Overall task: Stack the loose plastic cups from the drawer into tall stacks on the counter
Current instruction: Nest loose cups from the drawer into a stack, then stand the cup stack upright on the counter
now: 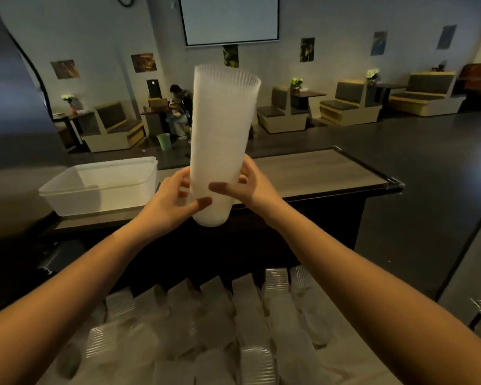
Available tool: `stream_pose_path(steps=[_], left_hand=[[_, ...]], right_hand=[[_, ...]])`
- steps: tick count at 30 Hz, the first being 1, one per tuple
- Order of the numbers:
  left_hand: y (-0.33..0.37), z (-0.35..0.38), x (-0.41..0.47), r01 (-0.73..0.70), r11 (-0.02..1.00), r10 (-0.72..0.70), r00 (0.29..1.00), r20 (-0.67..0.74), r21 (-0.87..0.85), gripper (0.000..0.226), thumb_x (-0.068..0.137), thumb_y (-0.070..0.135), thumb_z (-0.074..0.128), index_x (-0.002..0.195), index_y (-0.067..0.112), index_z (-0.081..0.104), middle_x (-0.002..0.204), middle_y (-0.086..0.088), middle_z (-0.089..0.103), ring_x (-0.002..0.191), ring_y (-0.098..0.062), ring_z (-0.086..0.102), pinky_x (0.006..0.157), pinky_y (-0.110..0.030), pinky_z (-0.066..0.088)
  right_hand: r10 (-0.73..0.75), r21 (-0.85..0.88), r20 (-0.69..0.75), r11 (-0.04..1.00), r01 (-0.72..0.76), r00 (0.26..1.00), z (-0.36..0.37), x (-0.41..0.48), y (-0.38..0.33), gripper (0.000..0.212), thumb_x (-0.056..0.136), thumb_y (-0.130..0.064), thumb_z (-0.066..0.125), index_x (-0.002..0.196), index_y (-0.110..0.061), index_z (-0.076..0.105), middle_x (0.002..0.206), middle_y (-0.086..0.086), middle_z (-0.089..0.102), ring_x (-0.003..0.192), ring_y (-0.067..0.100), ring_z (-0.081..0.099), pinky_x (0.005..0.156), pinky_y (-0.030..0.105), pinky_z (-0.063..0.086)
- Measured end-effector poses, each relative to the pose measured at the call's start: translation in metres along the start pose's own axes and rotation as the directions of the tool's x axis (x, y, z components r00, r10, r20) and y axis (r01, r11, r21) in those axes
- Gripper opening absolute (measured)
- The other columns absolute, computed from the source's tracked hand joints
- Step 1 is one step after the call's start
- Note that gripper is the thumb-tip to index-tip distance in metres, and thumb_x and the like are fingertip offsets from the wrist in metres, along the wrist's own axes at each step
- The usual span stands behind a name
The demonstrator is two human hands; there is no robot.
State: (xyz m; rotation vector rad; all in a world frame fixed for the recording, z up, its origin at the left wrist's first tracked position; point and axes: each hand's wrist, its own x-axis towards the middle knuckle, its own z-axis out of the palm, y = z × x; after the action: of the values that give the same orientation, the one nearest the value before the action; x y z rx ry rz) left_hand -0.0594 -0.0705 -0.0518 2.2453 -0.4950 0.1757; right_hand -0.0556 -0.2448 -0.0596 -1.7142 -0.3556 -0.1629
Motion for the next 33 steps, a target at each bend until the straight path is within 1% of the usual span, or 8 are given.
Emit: stream_pose_path(steps=[4,8,11,15,18,22,28,33], left_hand=[[-0.013,-0.014,0.029,0.178,0.979,-0.184,0.981,-0.055,-0.096,0.067,0.084,0.033,0.062,0.139,0.022,0.024,0.117,0.000,0.043,0.105,-0.017,0.047,0.087,-0.034,0.042],[-0.033,-0.021,0.046,0.221,0.969,-0.230,0.970,-0.077,-0.106,0.063,0.086,0.030,0.061,0.136,0.019,0.024,0.125,-0.009,0.046,0.101,-0.019,0.051,0.089,-0.037,0.046],[-0.042,-0.025,0.056,0.264,0.958,-0.271,0.961,-0.052,-0.109,0.064,0.087,0.027,0.061,0.137,0.021,0.022,0.137,-0.012,0.042,0.103,-0.020,0.051,0.091,-0.039,0.047],[-0.050,-0.031,0.066,0.288,0.948,-0.297,0.954,-0.050,-0.131,0.063,0.088,0.024,0.060,0.138,0.018,0.023,0.141,-0.013,0.040,0.117,-0.027,0.049,0.098,-0.043,0.046],[-0.056,-0.035,0.070,0.304,0.944,-0.314,0.948,-0.062,-0.124,0.063,0.088,0.024,0.060,0.138,0.016,0.023,0.141,-0.012,0.040,0.118,-0.026,0.048,0.095,-0.040,0.046],[-0.060,-0.039,0.073,0.321,0.941,-0.328,0.942,-0.066,-0.107,0.065,0.088,0.022,0.060,0.139,0.015,0.021,0.142,-0.013,0.040,0.122,-0.030,0.047,0.100,-0.045,0.044],[-0.059,-0.040,0.074,0.335,0.937,-0.341,0.939,-0.047,-0.101,0.067,0.088,0.020,0.060,0.140,0.016,0.018,0.143,-0.013,0.038,0.123,-0.031,0.047,0.100,-0.044,0.042],[-0.058,-0.047,0.067,0.340,0.940,-0.340,0.940,-0.006,-0.040,0.076,0.086,0.023,0.062,0.144,0.023,0.013,0.143,-0.014,0.037,0.121,-0.030,0.048,0.094,-0.039,0.044]], right_hand=[[0.050,-0.073,-0.051,0.996,-0.054,0.997,0.015,0.042,-0.002,0.085,0.074,-0.027,0.073,0.139,-0.017,0.019,0.141,0.009,0.037,0.125,0.025,0.041,0.100,0.044,0.039],[0.090,-0.088,-0.078,0.991,-0.096,0.993,0.030,0.071,0.010,0.079,0.075,-0.029,0.073,0.137,-0.016,0.026,0.138,0.009,0.041,0.124,0.026,0.043,0.099,0.043,0.039],[0.093,-0.132,-0.098,0.986,-0.106,0.991,0.038,0.086,0.017,0.075,0.076,-0.031,0.071,0.136,-0.015,0.031,0.137,0.008,0.043,0.124,0.025,0.044,0.097,0.040,0.040],[0.067,-0.127,-0.121,0.988,-0.082,0.990,0.050,0.101,0.023,0.073,0.076,-0.029,0.072,0.136,-0.014,0.032,0.136,0.008,0.043,0.122,0.024,0.044,0.095,0.039,0.040],[0.053,-0.155,-0.116,0.985,-0.071,0.992,0.057,0.110,0.026,0.075,0.075,-0.028,0.072,0.136,-0.014,0.032,0.136,0.008,0.043,0.123,0.025,0.044,0.096,0.040,0.041],[0.049,-0.185,-0.114,0.980,-0.070,0.992,0.064,0.118,0.029,0.077,0.075,-0.029,0.073,0.136,-0.014,0.030,0.137,0.008,0.041,0.124,0.024,0.042,0.096,0.040,0.041],[0.052,-0.190,-0.099,0.979,-0.070,0.994,0.068,0.120,0.030,0.079,0.075,-0.028,0.073,0.137,-0.014,0.027,0.139,0.008,0.038,0.125,0.025,0.040,0.099,0.044,0.040],[0.058,-0.200,-0.073,0.977,-0.072,0.996,0.065,0.113,0.036,0.095,0.072,-0.032,0.074,0.144,-0.020,0.014,0.145,0.009,0.029,0.130,0.027,0.036,0.105,0.052,0.036]])
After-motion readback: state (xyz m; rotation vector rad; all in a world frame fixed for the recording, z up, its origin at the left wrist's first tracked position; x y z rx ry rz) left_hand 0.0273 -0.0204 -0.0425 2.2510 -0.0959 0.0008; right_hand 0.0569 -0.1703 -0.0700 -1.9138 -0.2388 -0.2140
